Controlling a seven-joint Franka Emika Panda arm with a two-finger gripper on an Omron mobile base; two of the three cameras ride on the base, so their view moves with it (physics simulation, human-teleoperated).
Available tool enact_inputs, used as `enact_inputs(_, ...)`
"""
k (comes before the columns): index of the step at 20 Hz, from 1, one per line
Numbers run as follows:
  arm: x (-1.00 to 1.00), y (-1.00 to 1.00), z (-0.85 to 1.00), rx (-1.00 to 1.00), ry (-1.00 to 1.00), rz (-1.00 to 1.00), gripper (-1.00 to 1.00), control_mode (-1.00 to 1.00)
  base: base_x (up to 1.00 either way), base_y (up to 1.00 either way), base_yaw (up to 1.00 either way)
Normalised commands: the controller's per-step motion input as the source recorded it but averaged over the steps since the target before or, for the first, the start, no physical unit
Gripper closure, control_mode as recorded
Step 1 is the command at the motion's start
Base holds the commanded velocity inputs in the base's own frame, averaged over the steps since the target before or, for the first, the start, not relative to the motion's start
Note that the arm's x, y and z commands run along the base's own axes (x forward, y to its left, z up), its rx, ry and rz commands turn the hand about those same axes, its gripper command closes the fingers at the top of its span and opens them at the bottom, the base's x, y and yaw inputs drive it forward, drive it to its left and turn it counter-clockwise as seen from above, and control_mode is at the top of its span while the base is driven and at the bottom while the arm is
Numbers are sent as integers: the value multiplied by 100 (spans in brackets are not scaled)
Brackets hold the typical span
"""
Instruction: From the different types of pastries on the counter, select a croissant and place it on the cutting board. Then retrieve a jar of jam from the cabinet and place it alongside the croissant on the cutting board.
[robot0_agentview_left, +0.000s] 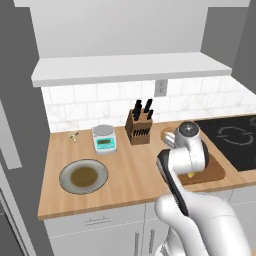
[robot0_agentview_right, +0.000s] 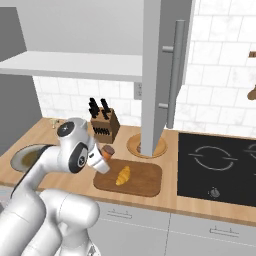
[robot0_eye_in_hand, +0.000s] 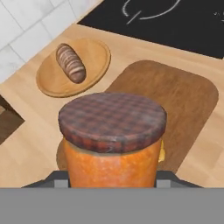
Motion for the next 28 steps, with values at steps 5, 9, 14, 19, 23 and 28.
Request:
enact_inputs(5,24,-12,-100,-8,-6,-14,100,-100,0,0,0)
enact_inputs(9,16,-15,-100,-15,-13,-8,100,-100,0,0,0)
enact_inputs(14,3,0,-68,-4,-11,-1,100,-100,0,0,0)
enact_inputs(19,-14,0,-20,0,-5,0,100,-100,0,0,0)
enact_inputs(23,-19,0,-9,-7,-14,0,100,-100,0,0,0)
enact_inputs(28,-9,0,-27,-15,-17,0,100,-100,0,0,0)
